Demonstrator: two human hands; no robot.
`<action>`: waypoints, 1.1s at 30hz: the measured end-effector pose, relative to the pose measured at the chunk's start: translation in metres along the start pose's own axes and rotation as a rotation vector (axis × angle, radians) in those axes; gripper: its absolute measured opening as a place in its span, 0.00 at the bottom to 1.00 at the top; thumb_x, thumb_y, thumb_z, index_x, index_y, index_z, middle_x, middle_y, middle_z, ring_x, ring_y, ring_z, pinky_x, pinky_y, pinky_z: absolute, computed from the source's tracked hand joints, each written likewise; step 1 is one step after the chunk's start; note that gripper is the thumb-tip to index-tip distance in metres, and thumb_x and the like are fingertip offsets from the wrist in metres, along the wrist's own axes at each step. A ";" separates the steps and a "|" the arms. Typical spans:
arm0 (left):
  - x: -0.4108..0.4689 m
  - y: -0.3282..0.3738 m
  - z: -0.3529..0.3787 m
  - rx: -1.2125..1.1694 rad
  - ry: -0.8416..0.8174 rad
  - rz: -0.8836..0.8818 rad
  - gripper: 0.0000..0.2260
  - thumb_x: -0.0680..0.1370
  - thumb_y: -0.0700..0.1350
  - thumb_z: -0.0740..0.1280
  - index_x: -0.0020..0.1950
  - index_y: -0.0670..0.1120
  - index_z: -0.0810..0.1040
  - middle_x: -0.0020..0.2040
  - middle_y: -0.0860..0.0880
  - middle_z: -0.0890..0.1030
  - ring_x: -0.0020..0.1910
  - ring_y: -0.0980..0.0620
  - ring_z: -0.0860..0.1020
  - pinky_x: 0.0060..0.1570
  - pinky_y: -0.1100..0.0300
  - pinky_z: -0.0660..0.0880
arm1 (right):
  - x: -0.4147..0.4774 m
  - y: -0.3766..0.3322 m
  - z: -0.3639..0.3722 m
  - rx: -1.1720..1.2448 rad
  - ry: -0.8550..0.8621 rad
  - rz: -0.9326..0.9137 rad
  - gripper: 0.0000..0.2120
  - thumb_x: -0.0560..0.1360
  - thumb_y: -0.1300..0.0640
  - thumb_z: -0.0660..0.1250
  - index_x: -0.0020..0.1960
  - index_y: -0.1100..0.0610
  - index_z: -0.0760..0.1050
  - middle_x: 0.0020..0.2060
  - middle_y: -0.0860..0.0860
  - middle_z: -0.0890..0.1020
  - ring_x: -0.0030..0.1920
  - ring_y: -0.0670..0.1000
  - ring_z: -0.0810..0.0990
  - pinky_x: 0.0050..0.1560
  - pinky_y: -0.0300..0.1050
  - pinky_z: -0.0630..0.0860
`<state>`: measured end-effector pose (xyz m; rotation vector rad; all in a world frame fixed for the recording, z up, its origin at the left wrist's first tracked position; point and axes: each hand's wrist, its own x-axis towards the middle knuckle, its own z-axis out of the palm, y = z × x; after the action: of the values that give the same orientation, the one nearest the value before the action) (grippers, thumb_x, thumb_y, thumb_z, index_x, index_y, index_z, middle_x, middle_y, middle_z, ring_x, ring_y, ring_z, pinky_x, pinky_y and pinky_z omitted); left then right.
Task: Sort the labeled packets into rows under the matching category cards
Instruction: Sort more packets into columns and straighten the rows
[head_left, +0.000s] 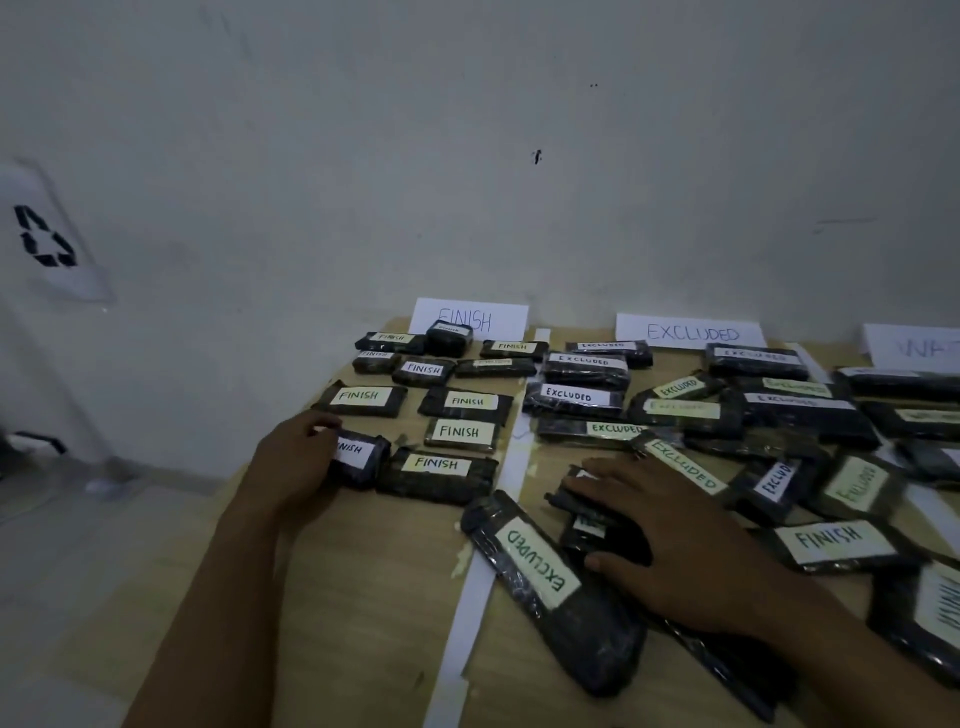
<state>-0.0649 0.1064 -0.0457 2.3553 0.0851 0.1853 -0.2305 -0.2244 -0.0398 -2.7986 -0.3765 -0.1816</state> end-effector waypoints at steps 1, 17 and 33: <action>0.000 0.000 0.001 0.029 0.001 0.011 0.12 0.80 0.42 0.59 0.59 0.49 0.78 0.58 0.44 0.76 0.51 0.51 0.71 0.47 0.57 0.66 | 0.000 0.001 0.000 0.005 0.006 -0.003 0.32 0.72 0.36 0.64 0.73 0.36 0.56 0.73 0.35 0.57 0.72 0.40 0.53 0.71 0.37 0.53; -0.037 0.048 0.031 -0.009 0.134 0.439 0.05 0.75 0.40 0.69 0.48 0.49 0.80 0.45 0.51 0.79 0.40 0.55 0.74 0.41 0.59 0.69 | -0.012 0.011 -0.019 0.122 0.148 0.114 0.32 0.71 0.47 0.71 0.72 0.39 0.62 0.62 0.37 0.69 0.62 0.38 0.66 0.60 0.35 0.65; -0.087 0.166 0.124 0.057 -0.347 1.081 0.15 0.74 0.57 0.59 0.55 0.55 0.78 0.50 0.58 0.74 0.51 0.58 0.70 0.45 0.63 0.68 | -0.046 0.086 -0.082 0.176 0.363 0.571 0.09 0.72 0.61 0.69 0.41 0.47 0.77 0.39 0.42 0.81 0.40 0.41 0.78 0.38 0.37 0.72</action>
<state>-0.1304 -0.1084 -0.0254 2.2078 -1.3629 0.2781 -0.2576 -0.3401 0.0054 -2.5044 0.4629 -0.4801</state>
